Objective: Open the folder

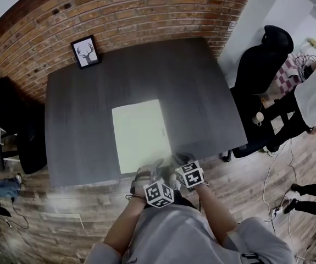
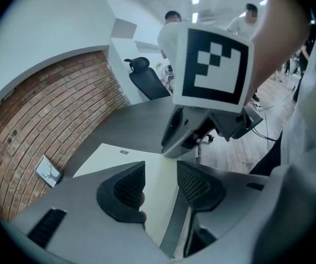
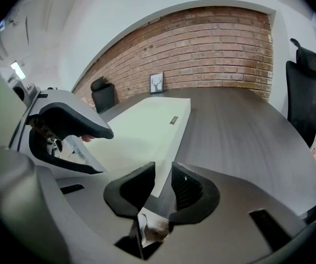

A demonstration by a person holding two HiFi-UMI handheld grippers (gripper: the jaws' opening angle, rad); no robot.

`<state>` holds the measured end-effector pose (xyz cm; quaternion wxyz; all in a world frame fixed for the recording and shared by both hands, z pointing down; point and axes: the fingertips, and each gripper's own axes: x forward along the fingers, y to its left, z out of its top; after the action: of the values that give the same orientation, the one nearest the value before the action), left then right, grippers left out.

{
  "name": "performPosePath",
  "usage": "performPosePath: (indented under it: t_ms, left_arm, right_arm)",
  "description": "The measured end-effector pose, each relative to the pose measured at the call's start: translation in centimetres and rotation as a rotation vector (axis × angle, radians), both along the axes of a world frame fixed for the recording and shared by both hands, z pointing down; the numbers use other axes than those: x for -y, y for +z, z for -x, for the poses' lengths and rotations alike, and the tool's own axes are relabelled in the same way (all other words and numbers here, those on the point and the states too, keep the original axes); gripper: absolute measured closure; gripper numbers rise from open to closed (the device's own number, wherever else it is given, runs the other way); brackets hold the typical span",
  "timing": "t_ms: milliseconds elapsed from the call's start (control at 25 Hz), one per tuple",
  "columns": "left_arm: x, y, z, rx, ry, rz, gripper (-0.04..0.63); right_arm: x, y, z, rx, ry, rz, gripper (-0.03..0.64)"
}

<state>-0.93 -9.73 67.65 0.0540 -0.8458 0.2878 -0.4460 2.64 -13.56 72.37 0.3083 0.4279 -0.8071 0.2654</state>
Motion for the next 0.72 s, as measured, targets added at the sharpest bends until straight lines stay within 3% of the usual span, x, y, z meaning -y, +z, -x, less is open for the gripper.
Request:
performPosePath:
  t_ms: [440,720]
  left_arm:
    - [-0.3,2.7,-1.4,0.153,0.113,-0.05,0.419]
    - [0.0,4.1,-1.2,0.238,0.11,-0.097,0.425]
  right_arm:
    - [0.0,-0.2,0.3,-0.014,-0.017,0.008,0.548]
    - [0.2,0.1,0.2,-0.012,-0.017,-0.007,0.548]
